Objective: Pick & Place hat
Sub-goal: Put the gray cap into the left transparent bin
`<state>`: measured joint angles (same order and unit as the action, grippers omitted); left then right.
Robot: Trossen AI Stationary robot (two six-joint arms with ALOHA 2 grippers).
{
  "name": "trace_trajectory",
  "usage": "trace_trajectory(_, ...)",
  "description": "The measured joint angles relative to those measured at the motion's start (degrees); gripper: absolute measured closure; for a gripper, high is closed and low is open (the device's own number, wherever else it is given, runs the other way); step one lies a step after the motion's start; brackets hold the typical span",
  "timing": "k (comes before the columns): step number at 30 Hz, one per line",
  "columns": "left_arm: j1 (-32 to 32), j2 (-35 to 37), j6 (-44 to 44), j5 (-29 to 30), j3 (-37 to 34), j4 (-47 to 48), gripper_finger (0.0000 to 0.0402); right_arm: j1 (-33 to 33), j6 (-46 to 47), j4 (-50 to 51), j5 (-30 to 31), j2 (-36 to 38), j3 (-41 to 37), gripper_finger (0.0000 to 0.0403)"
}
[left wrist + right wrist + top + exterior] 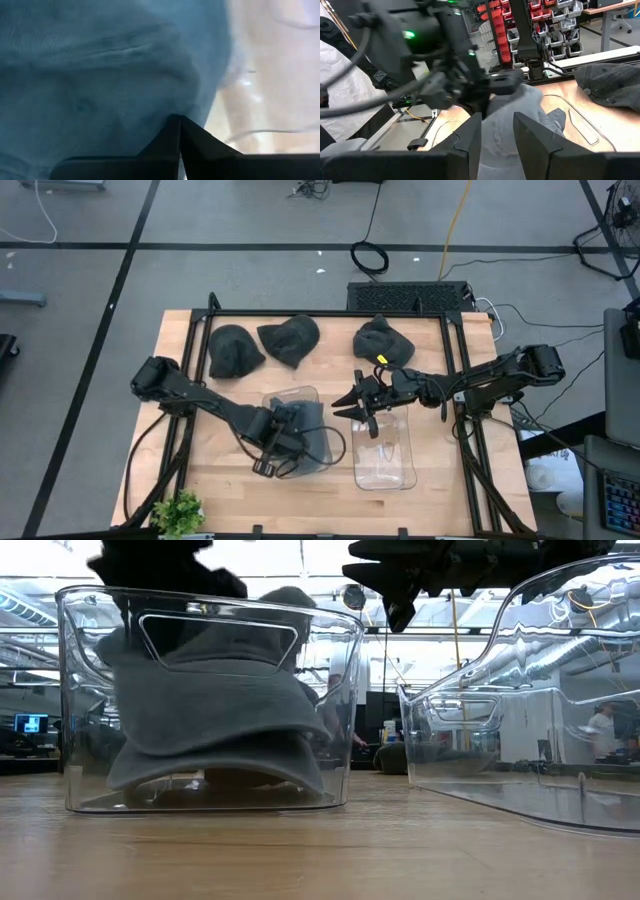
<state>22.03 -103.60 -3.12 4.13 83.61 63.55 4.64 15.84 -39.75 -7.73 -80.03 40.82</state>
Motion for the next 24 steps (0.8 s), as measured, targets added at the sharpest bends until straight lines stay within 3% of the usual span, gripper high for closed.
trace_trajectory(6,-2.93,0.16,0.74,4.51,-5.42,-0.50,0.0395,-0.02,0.00,-0.06,0.04,0.00,0.00,0.0303)
trace_trajectory(14,-5.36,0.48,1.51,-3.90,-12.95,-9.38,0.0394,-0.02,0.00,-0.02,0.07,0.00,0.00,0.0303)
trace_trajectory(24,-3.19,3.18,-0.11,-7.49,-14.11,-1.84,0.0398,-0.02,0.02,0.26,0.11,0.00,0.01,0.0303)
